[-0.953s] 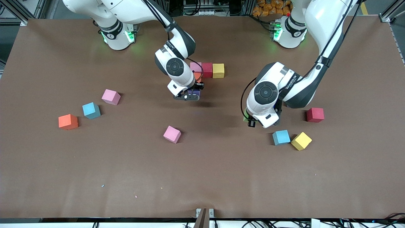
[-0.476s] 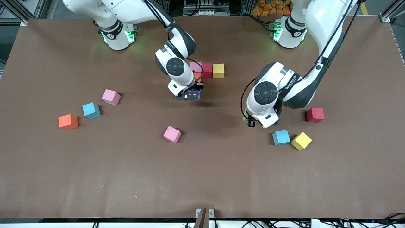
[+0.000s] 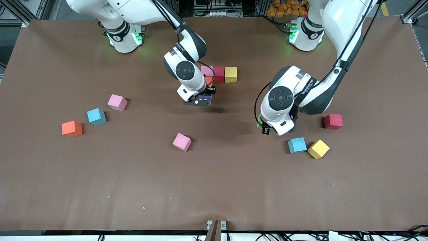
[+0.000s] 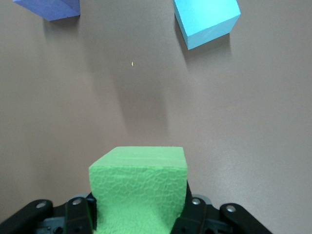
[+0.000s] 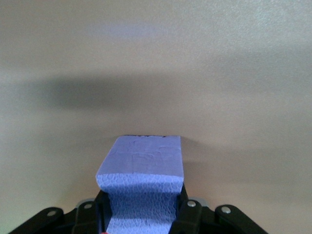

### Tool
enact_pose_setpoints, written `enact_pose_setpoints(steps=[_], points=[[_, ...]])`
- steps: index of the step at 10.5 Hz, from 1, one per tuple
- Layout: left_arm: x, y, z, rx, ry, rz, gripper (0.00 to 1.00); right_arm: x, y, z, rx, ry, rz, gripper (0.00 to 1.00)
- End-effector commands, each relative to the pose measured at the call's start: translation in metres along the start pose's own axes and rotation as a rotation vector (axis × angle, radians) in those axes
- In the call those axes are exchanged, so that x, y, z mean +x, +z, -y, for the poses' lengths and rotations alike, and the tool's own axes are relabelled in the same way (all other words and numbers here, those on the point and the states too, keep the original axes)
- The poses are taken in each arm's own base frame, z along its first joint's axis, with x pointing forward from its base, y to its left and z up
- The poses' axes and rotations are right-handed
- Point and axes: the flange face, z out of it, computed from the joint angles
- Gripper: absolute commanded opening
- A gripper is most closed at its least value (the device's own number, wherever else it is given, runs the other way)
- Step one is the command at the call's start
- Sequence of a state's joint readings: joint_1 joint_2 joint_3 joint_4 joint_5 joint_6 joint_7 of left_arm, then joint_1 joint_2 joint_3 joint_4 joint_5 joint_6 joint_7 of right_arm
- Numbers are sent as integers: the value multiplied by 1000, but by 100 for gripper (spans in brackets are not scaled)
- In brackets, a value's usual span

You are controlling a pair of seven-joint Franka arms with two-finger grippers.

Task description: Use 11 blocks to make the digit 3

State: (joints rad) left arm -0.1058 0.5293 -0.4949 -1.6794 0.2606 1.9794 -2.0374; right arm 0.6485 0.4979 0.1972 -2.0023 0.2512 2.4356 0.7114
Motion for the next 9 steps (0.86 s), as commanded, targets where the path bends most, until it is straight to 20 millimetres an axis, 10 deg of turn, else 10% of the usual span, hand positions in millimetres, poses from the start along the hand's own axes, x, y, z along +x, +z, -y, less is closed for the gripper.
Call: enact_pose_setpoints(steps=[1, 9], points=[[0, -1, -3, 4, 13, -17, 29, -5, 10, -8, -11, -9, 2, 0], [0, -1, -3, 2, 13, -21, 28, -1, 11, -10, -15, -29, -1, 0]])
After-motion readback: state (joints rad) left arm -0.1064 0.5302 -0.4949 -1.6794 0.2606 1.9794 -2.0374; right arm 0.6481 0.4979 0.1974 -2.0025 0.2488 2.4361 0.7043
